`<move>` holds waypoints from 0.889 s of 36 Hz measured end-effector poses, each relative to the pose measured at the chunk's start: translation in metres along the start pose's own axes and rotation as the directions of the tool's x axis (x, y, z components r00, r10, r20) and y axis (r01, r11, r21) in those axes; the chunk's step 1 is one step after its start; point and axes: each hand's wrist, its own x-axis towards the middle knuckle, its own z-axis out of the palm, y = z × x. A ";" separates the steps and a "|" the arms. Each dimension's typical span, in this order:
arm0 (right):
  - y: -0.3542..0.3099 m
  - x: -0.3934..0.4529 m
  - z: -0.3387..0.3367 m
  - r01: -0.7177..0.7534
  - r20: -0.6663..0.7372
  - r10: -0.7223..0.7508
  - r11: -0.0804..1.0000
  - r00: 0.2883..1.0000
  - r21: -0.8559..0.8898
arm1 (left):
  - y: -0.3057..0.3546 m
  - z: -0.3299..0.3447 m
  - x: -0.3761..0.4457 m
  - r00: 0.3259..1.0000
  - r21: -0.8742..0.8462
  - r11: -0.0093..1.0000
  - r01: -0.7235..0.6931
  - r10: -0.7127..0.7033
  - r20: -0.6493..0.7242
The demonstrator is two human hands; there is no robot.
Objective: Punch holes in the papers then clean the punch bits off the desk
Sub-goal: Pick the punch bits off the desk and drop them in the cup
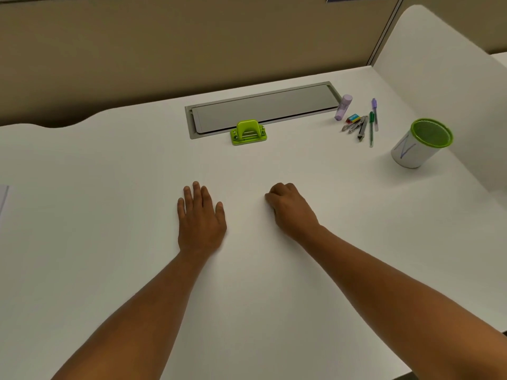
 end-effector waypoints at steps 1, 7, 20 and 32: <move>0.001 -0.004 0.001 0.032 0.004 -0.032 0.999 0.999 -0.017 | 0.000 0.000 0.000 1.000 0.002 1.000 0.000 0.000 0.002; 0.014 -0.014 -0.009 -0.012 -0.080 0.020 0.995 0.997 0.095 | -0.001 0.000 0.000 1.000 0.017 1.000 -0.005 0.005 0.014; 0.001 -0.023 -0.008 -0.077 -0.065 0.082 0.993 0.995 0.086 | 0.007 -0.011 0.004 0.996 -0.013 0.999 -0.038 0.039 0.078; -0.007 -0.013 -0.006 -0.062 0.005 0.062 0.995 0.998 0.078 | 0.037 -0.003 0.025 0.972 -0.029 0.983 -0.180 0.182 0.151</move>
